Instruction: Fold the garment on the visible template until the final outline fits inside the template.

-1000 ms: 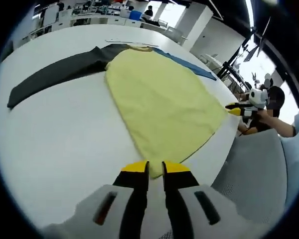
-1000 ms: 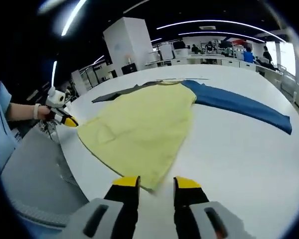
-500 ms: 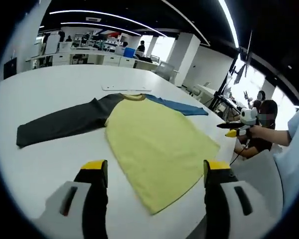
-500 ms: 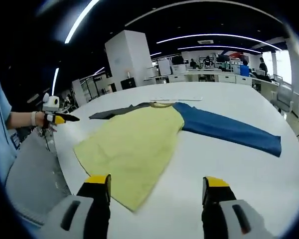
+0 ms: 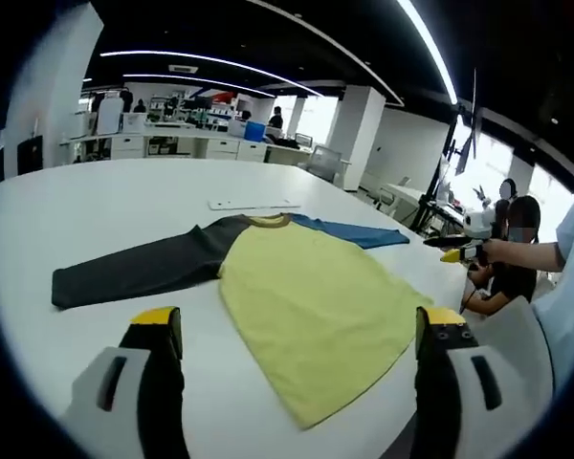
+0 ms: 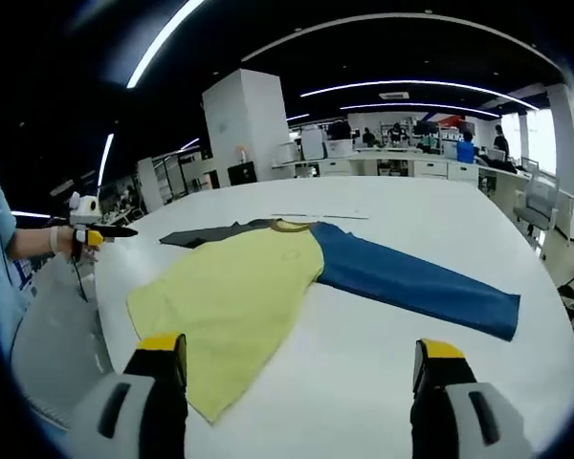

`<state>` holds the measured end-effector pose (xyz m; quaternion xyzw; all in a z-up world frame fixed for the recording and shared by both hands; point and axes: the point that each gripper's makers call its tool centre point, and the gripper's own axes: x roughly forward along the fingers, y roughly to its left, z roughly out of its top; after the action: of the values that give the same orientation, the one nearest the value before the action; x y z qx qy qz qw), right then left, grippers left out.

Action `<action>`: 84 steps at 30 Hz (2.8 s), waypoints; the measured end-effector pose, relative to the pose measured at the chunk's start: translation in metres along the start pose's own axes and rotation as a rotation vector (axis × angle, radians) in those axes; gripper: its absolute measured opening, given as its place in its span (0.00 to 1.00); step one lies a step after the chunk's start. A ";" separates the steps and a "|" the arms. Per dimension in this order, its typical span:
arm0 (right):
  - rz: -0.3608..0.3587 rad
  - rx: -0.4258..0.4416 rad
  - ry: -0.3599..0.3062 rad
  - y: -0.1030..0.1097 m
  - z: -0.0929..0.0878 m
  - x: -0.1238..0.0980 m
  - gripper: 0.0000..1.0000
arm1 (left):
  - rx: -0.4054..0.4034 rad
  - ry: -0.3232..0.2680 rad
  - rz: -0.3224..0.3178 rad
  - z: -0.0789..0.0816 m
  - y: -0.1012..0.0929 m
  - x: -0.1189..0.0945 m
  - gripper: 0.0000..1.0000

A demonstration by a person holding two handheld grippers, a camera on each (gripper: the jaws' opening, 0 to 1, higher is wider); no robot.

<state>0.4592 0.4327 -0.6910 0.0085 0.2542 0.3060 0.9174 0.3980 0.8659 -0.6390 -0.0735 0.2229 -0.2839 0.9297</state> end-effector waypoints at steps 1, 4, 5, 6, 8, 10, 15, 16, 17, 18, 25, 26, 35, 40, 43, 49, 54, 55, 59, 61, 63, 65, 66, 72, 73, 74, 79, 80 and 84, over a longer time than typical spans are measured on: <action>-0.014 0.011 -0.001 -0.008 0.001 -0.002 0.99 | -0.002 -0.005 0.003 0.001 0.000 0.000 0.99; -0.054 0.034 -0.016 -0.035 0.007 -0.008 0.98 | 0.001 -0.012 0.008 0.004 -0.002 -0.001 0.99; -0.064 0.038 -0.016 -0.040 0.008 -0.010 0.98 | 0.009 -0.005 0.010 0.003 -0.002 -0.001 0.99; -0.079 0.030 -0.015 -0.047 0.009 -0.012 0.97 | 0.013 -0.003 0.010 0.003 -0.002 -0.001 0.99; -0.093 0.031 -0.012 -0.054 0.010 -0.014 0.97 | 0.017 0.003 0.014 0.003 -0.001 -0.001 0.99; -0.115 0.036 -0.009 -0.064 0.010 -0.016 0.95 | 0.015 0.004 0.015 0.003 -0.001 0.000 0.98; -0.168 0.085 -0.036 -0.090 0.014 -0.018 0.93 | 0.015 0.009 0.022 0.004 -0.001 0.000 0.95; -0.181 0.092 -0.040 -0.096 0.015 -0.017 0.93 | 0.015 0.014 0.020 0.004 -0.002 -0.001 0.95; -0.188 0.097 -0.039 -0.101 0.014 -0.017 0.92 | 0.016 0.014 0.021 0.005 -0.002 -0.002 0.95; -0.201 0.106 -0.037 -0.108 0.013 -0.016 0.91 | 0.011 0.018 0.022 0.004 -0.002 -0.002 0.96; -0.280 0.160 -0.011 -0.135 0.000 -0.007 0.80 | 0.005 0.066 0.016 -0.003 0.000 -0.012 0.90; -0.286 0.170 -0.010 -0.138 -0.002 -0.006 0.79 | 0.001 0.067 0.018 -0.002 0.000 -0.013 0.89; -0.315 0.191 0.028 -0.158 -0.009 0.006 0.71 | 0.001 0.077 0.058 0.001 0.008 -0.020 0.87; -0.324 0.201 0.053 -0.163 -0.013 0.011 0.61 | -0.001 0.081 0.065 0.000 0.008 -0.022 0.85; -0.355 0.235 0.044 -0.169 -0.013 0.010 0.58 | -0.006 0.090 0.068 -0.003 0.009 -0.023 0.84; -0.400 0.199 0.095 -0.178 -0.023 0.010 0.43 | -0.017 0.096 0.076 -0.010 0.010 -0.023 0.82; -0.405 0.207 0.113 -0.180 -0.026 0.010 0.27 | -0.023 0.111 0.069 -0.017 0.008 -0.022 0.81; -0.407 0.209 0.115 -0.181 -0.026 0.010 0.26 | -0.023 0.111 0.069 -0.018 0.008 -0.022 0.80; -0.427 0.259 0.085 -0.187 -0.023 0.009 0.20 | -0.033 0.118 0.062 -0.024 0.005 -0.021 0.80; -0.443 0.281 0.063 -0.191 -0.019 0.007 0.16 | -0.030 0.123 0.057 -0.025 0.003 -0.020 0.79; -0.449 0.304 0.051 -0.192 -0.018 0.006 0.04 | -0.031 0.126 0.058 -0.027 0.004 -0.021 0.78; -0.444 0.318 0.049 -0.190 -0.017 0.007 0.00 | -0.036 0.125 0.057 -0.026 0.004 -0.021 0.78; -0.445 0.323 0.045 -0.189 -0.015 0.007 0.00 | -0.037 0.121 0.059 -0.026 0.004 -0.022 0.77; -0.412 0.240 0.053 -0.174 0.004 0.008 0.00 | -0.048 0.077 0.061 -0.022 0.004 -0.023 0.76; -0.407 0.229 0.049 -0.169 0.011 0.009 0.00 | -0.052 0.064 0.057 -0.022 0.003 -0.023 0.76; -0.405 0.222 0.045 -0.167 0.016 0.010 0.00 | -0.054 0.058 0.055 -0.021 0.002 -0.023 0.76; -0.351 0.184 0.017 -0.144 0.051 0.021 0.00 | -0.060 0.023 0.038 -0.021 -0.002 -0.025 0.75; -0.345 0.180 0.014 -0.141 0.055 0.023 0.00 | -0.062 0.020 0.036 -0.022 -0.003 -0.025 0.75; -0.304 0.146 0.009 -0.124 0.076 0.040 0.00 | -0.076 0.003 0.027 -0.021 -0.003 -0.029 0.74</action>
<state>0.5914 0.3653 -0.6647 0.0351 0.2781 0.1444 0.9490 0.3655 0.8792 -0.6458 -0.1053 0.2358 -0.2629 0.9296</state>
